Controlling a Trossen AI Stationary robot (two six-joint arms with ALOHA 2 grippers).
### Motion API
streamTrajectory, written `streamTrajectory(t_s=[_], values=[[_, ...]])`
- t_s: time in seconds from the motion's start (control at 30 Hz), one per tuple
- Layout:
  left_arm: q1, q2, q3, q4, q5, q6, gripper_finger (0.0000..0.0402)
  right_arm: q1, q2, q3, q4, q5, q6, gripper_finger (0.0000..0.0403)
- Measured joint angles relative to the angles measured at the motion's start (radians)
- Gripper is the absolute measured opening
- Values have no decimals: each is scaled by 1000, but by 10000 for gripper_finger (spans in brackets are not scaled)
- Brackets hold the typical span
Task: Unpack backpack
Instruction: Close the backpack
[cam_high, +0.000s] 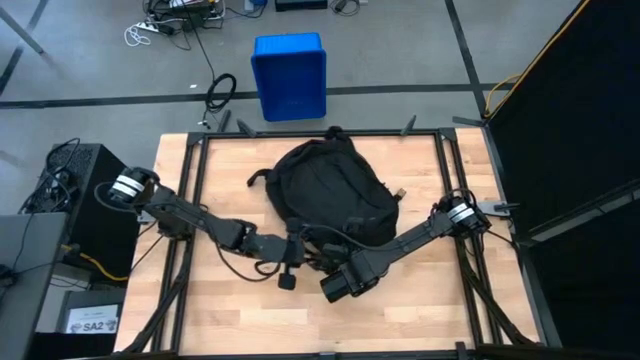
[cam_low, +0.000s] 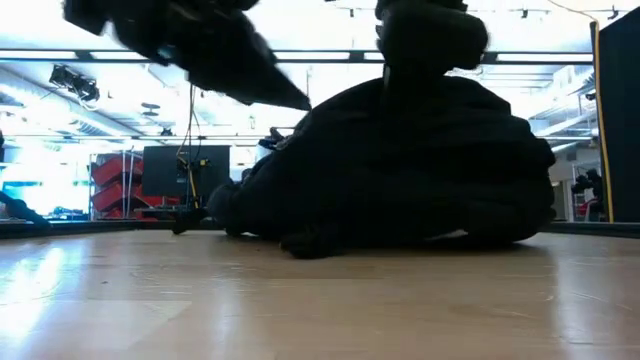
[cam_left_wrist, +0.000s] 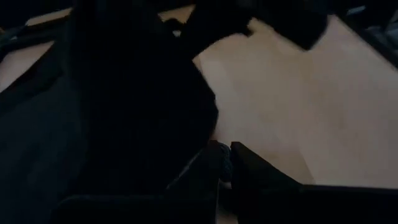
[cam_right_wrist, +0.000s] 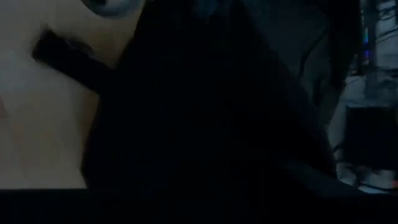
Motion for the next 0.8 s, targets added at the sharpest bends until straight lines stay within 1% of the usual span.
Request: streamTrajectory(t_s=[0.1, 0.17, 0.23, 0.33, 0.5, 0.57, 0.67, 0.8], values=[[26, 38, 30, 36, 87, 14, 0, -21, 0, 0, -122, 35, -23, 157], [29, 59, 58, 40, 104, 35, 0, -57, 0, 0, -174, 30, -11, 156], [29, 79, 78, 40, 102, 59, 0, -90, -1, 0, -168, 0, -6, 156], [45, 84, 81, 39, 94, 83, 0, -117, -1, 0, -89, -43, -26, 156], [101, 83, 49, 69, 109, 87, 0, -126, -1, -4, 50, -49, -111, 151], [123, 82, 26, 111, 144, 75, 0, -130, -1, -23, 98, -48, -129, 150], [149, 82, -19, 198, 198, 40, 0, -141, -2, -66, 124, -41, -128, 149], [158, 83, -41, 212, 203, 25, 0, -163, -3, -158, 229, -44, -132, 149]])
